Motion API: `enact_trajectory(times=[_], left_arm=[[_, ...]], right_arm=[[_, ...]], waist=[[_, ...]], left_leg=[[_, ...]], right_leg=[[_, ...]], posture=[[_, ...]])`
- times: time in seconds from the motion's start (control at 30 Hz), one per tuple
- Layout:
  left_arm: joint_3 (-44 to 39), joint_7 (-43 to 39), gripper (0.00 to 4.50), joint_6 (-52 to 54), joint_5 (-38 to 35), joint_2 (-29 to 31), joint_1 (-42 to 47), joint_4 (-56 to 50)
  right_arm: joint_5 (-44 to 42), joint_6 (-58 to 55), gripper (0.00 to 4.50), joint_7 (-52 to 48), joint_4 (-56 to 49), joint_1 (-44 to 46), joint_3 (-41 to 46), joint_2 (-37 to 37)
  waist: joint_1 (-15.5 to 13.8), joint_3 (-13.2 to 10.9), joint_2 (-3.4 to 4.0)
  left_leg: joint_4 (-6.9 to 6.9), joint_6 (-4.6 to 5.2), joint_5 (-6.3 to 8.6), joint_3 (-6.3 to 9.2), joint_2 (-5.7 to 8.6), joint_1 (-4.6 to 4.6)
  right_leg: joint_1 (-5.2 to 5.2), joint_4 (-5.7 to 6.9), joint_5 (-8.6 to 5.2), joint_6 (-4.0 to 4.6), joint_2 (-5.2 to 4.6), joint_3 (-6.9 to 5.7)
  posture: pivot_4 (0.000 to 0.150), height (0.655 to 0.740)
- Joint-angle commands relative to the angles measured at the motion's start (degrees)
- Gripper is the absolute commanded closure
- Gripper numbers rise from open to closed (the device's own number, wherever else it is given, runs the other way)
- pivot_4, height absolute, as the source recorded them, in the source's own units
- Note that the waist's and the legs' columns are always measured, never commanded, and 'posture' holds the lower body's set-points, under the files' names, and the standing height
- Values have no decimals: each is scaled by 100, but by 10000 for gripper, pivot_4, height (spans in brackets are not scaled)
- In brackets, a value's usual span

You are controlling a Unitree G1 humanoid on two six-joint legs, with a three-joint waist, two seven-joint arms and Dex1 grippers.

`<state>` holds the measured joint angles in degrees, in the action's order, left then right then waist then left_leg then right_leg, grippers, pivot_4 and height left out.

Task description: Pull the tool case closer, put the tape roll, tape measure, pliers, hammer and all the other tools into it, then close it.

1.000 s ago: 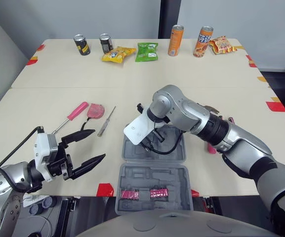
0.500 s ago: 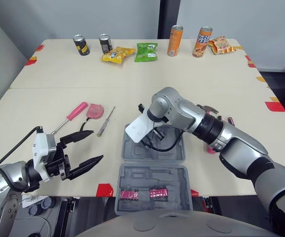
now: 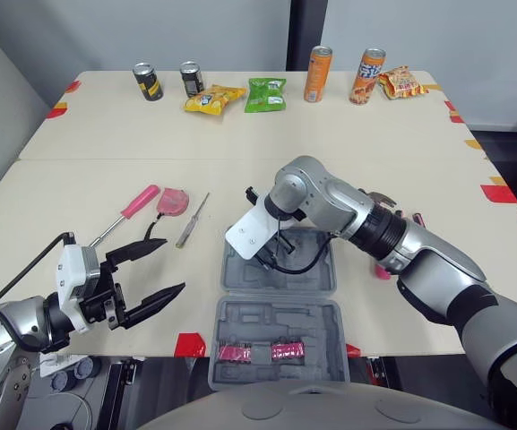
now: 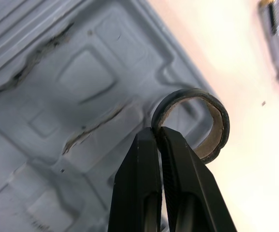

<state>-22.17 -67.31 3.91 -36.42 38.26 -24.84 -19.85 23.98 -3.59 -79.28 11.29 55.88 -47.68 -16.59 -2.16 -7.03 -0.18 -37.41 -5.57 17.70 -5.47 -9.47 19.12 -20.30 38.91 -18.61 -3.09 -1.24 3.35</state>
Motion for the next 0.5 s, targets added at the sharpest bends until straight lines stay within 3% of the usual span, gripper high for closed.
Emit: enact_trajectory(times=[0.03, 0.5], left_arm=[[-131, -15, 0, -68, -64, 8, 25, -21], [-143, -34, 0, -57, -42, 30, 3, -21]], right_arm=[[-54, 175, 44808, 138, 137, 77, 164, 110], [-81, 536, 44808, 209, 557, 140, 193, 248]], waist=[[1, 0, 0], [1, 4, -6]], left_leg=[[0, 0, 0, 0, 0, 0], [-2, -1, 0, 0, 0, 2]], right_leg=[[0, 0, 0, 0, 0, 0], [-4, 5, -1, 1, 1, -1]], posture=[[1500, 7400], [1500, 7400]])
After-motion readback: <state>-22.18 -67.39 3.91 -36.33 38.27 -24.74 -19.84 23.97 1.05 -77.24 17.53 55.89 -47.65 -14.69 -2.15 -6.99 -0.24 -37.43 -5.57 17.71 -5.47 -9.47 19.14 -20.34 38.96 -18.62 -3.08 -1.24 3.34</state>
